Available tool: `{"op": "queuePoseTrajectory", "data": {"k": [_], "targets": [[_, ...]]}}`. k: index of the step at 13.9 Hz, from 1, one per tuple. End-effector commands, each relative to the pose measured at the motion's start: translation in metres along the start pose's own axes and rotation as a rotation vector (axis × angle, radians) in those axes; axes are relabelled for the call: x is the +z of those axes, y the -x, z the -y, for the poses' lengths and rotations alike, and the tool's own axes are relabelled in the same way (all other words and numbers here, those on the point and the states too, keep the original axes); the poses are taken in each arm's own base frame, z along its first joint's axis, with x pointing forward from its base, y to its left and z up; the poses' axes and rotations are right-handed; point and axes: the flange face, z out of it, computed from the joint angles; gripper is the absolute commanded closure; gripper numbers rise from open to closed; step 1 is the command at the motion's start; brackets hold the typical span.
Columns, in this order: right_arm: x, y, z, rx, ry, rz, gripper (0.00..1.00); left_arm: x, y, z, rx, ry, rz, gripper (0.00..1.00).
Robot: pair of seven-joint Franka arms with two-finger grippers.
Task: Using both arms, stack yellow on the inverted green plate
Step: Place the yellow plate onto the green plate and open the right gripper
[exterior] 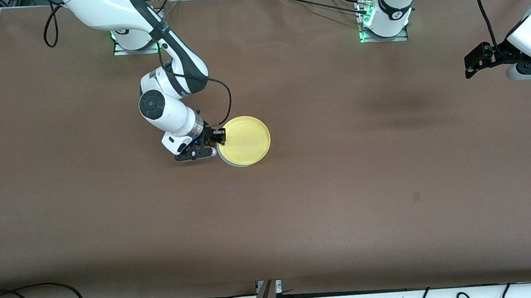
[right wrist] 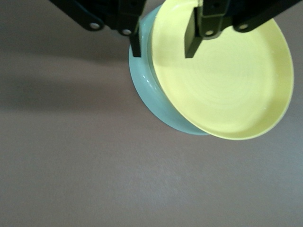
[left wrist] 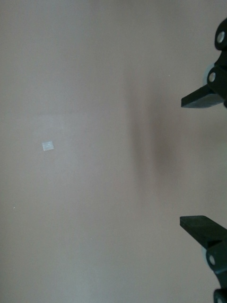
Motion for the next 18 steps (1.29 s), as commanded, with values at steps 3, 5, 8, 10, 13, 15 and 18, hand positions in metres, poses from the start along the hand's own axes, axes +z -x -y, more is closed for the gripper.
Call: {"op": "queuePoseTrajectory", "data": {"k": [3,5,8,10,13,15,18], "targets": [[-0.101,-0.007,-0.005,0.023,0.022,0.057,0.00,-0.024,-0.029,0.001,-0.045,0.071,-0.047,0.00],[-0.154,-0.015,-0.023,0.035,0.056,0.097,0.00,-0.025,-0.029,-0.002,-0.044,0.071,-0.049,0.00],[-0.234,-0.032,-0.045,-0.045,0.277,0.039,0.00,-0.021,-0.031,-0.002,-0.039,0.072,-0.041,0.00],[-0.283,-0.045,-0.069,-0.021,0.332,0.037,0.00,-0.015,-0.035,-0.004,-0.044,0.066,-0.032,0.00],[-0.349,-0.050,-0.118,-0.085,0.339,0.109,0.00,-0.015,-0.035,0.000,-0.048,0.067,-0.032,0.00],[-0.386,-0.035,-0.144,-0.104,0.312,0.091,0.00,-0.016,-0.035,0.000,-0.048,0.067,-0.035,0.00],[-0.410,0.006,-0.208,0.013,0.299,0.100,0.00,-0.016,-0.035,0.000,-0.051,0.068,-0.036,0.00]]}}
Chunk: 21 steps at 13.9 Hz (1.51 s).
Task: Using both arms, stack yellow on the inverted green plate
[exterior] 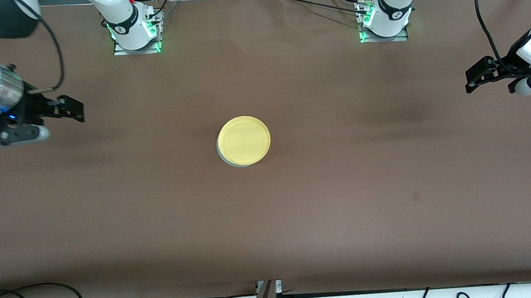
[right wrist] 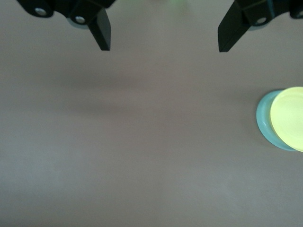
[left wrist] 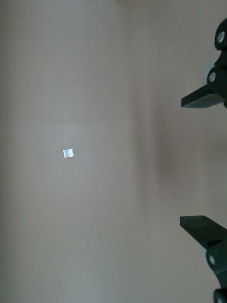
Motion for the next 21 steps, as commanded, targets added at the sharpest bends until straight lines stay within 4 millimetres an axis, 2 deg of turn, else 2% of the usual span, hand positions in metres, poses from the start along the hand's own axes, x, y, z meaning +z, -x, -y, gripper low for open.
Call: {"op": "queuePoseTrajectory", "data": {"k": [1,3,5,11,21], "targets": [[-0.006,0.038,-0.047,0.067,-0.011,-0.010,0.00,-0.007,-0.003,0.001,-0.013,0.026,-0.004,0.00],[-0.039,0.044,-0.062,0.087,-0.017,-0.069,0.00,-0.007,-0.003,0.001,-0.013,0.026,-0.005,0.00],[-0.051,0.053,-0.064,0.094,-0.017,-0.089,0.00,-0.007,-0.003,0.001,-0.013,0.026,-0.005,0.00],[-0.053,0.060,-0.079,0.137,-0.070,-0.080,0.00,-0.007,-0.004,0.001,-0.013,0.026,-0.007,0.00],[-0.052,0.061,-0.082,0.138,-0.065,-0.072,0.00,-0.005,-0.005,0.001,-0.015,0.026,-0.005,0.00]]}}
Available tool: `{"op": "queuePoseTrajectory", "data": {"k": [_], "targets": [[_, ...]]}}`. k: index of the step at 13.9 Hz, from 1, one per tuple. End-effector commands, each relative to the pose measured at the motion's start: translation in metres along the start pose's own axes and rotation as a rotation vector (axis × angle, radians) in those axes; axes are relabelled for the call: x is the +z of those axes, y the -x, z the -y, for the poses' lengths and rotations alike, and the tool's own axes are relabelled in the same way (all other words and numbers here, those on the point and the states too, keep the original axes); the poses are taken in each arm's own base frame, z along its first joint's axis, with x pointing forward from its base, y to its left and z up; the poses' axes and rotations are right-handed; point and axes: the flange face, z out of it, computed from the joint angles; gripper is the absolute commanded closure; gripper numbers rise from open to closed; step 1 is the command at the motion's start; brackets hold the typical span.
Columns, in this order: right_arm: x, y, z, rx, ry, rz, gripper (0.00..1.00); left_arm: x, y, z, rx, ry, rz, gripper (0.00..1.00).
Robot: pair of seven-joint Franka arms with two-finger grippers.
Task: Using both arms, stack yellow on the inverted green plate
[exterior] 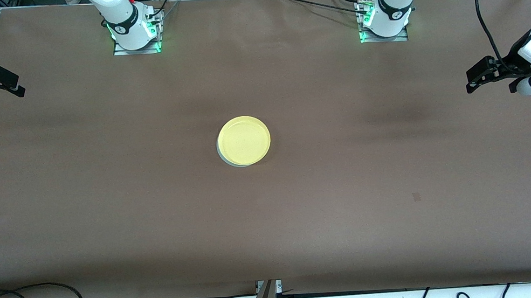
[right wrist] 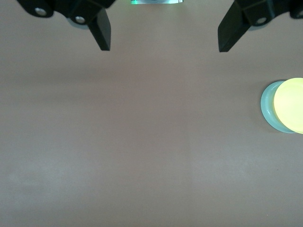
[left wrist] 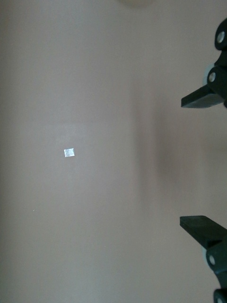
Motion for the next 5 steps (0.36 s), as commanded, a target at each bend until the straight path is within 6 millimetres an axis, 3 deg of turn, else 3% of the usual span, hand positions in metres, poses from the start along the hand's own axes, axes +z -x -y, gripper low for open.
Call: {"op": "queuePoseTrajectory", "data": {"k": [1,5], "targets": [[-0.0037,0.0052,-0.0031,0.009,-0.012,0.007,0.00,-0.0046,-0.0044,0.0003,-0.009,0.026,-0.003,0.00],[-0.0042,0.0079,-0.0026,0.009,-0.009,0.022,0.00,-0.0046,-0.0045,-0.0007,-0.007,0.027,-0.003,0.00]]}}
